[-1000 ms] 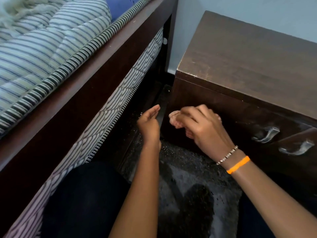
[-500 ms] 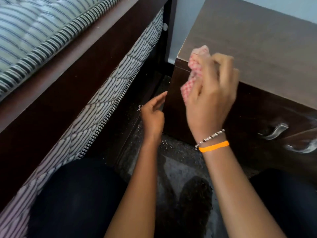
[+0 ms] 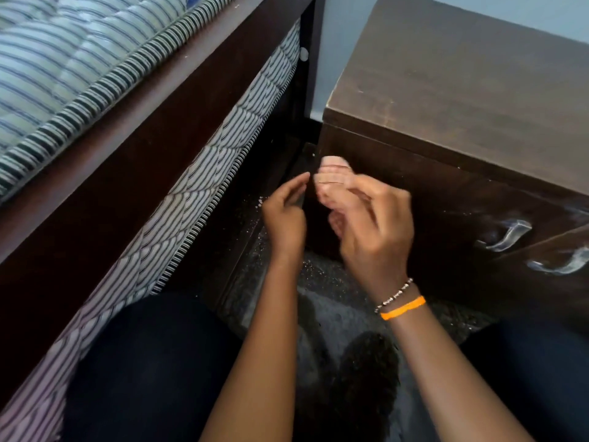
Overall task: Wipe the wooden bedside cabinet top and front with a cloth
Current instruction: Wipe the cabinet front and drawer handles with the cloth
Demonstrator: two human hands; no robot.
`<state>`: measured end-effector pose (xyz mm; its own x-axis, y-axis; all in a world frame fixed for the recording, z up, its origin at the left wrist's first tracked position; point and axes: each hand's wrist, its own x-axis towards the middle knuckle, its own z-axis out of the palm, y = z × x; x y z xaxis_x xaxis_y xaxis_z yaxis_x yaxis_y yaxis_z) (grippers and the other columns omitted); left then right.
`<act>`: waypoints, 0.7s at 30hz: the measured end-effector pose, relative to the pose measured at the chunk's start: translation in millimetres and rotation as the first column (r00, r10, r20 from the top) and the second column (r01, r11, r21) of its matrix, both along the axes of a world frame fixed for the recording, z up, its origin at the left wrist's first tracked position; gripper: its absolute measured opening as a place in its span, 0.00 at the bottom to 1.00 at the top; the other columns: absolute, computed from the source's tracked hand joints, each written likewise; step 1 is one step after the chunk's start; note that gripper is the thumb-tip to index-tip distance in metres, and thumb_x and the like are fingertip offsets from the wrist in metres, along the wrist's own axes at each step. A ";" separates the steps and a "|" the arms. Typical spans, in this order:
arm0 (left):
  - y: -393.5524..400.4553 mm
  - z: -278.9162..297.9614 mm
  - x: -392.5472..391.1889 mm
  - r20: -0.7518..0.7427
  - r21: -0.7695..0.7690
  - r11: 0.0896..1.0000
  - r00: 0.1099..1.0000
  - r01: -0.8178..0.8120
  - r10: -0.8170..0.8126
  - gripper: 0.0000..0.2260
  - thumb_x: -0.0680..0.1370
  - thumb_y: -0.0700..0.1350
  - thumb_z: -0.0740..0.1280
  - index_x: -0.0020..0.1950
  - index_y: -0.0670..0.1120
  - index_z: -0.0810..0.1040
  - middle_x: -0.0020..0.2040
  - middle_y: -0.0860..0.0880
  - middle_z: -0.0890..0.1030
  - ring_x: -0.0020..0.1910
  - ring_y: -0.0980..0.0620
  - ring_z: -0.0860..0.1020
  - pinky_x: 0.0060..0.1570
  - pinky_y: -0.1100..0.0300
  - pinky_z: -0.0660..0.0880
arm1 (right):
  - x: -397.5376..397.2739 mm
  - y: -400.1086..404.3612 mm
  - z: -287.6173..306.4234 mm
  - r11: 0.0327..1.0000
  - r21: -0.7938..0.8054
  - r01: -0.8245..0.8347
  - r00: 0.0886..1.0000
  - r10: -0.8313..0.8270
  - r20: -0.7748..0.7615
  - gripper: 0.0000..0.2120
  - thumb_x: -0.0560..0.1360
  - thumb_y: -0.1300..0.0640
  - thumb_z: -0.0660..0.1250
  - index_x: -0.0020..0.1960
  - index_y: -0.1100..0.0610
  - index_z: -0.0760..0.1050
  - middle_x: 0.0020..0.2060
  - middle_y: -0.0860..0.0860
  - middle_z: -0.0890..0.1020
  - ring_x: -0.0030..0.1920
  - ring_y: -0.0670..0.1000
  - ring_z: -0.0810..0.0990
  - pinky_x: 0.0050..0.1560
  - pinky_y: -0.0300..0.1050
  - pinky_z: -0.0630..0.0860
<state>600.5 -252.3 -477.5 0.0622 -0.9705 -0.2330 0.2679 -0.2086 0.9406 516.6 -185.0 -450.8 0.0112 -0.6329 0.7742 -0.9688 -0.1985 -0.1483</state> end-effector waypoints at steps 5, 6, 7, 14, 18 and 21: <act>0.2 -2.8 -2.2 0.018 -0.022 1.000 1.000 0.014 -0.013 0.25 0.70 0.21 0.49 0.61 0.35 0.75 0.56 0.44 0.78 0.55 0.52 0.76 0.49 0.75 0.73 | -50.6 -14.3 -15.8 0.952 -0.169 0.255 0.966 -0.260 -0.008 0.11 0.80 0.62 0.55 0.55 0.49 0.71 0.54 0.50 0.69 0.49 0.56 0.72 0.53 0.45 0.65; 0.7 -4.1 -2.7 0.020 -0.026 0.999 1.000 0.022 -0.021 0.26 0.70 0.21 0.49 0.61 0.35 0.75 0.57 0.42 0.78 0.56 0.52 0.76 0.51 0.75 0.73 | -54.3 -19.7 -17.2 0.941 -0.188 0.281 0.956 -0.292 -0.031 0.12 0.79 0.63 0.56 0.56 0.50 0.70 0.54 0.49 0.69 0.49 0.56 0.71 0.52 0.45 0.65; 1.2 -4.4 -2.3 0.025 -0.024 0.999 0.999 0.029 -0.029 0.27 0.69 0.21 0.48 0.61 0.36 0.75 0.58 0.42 0.78 0.57 0.52 0.76 0.52 0.75 0.72 | -54.4 -24.7 -18.0 0.935 -0.209 0.287 0.949 -0.307 -0.069 0.12 0.79 0.64 0.57 0.56 0.50 0.70 0.55 0.49 0.68 0.49 0.55 0.70 0.50 0.46 0.66; -2.8 -12.3 0.2 -0.081 -0.020 0.998 0.995 0.051 -0.053 0.26 0.69 0.21 0.49 0.61 0.34 0.74 0.59 0.40 0.78 0.58 0.51 0.76 0.65 0.57 0.70 | -9.3 -69.6 -11.0 0.940 -0.246 0.238 0.905 -0.306 -0.296 0.11 0.79 0.59 0.55 0.58 0.49 0.70 0.57 0.46 0.67 0.50 0.51 0.66 0.46 0.47 0.64; -2.8 -17.3 -2.6 -0.088 0.017 1.000 0.996 0.018 -0.016 0.25 0.69 0.21 0.50 0.60 0.34 0.75 0.57 0.42 0.78 0.57 0.50 0.77 0.63 0.60 0.72 | -13.7 -74.5 -29.5 0.951 -0.249 0.184 0.848 -0.281 -0.448 0.17 0.75 0.60 0.63 0.63 0.49 0.68 0.57 0.48 0.67 0.51 0.52 0.67 0.46 0.47 0.63; 3.2 -34.6 -2.8 -0.011 0.093 0.995 0.999 -0.033 0.034 0.26 0.69 0.22 0.49 0.62 0.36 0.74 0.55 0.45 0.78 0.56 0.51 0.77 0.64 0.55 0.72 | -28.7 -66.1 -67.8 0.997 -0.080 0.003 0.779 -0.052 -0.625 0.17 0.79 0.62 0.55 0.66 0.54 0.68 0.57 0.50 0.72 0.51 0.53 0.69 0.47 0.47 0.65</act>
<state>597.7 -249.1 -512.1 0.0908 -0.9420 -0.3230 0.2883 -0.2856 0.9140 487.9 -251.1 -518.7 0.4921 -0.5849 0.6447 -0.8483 -0.1559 0.5061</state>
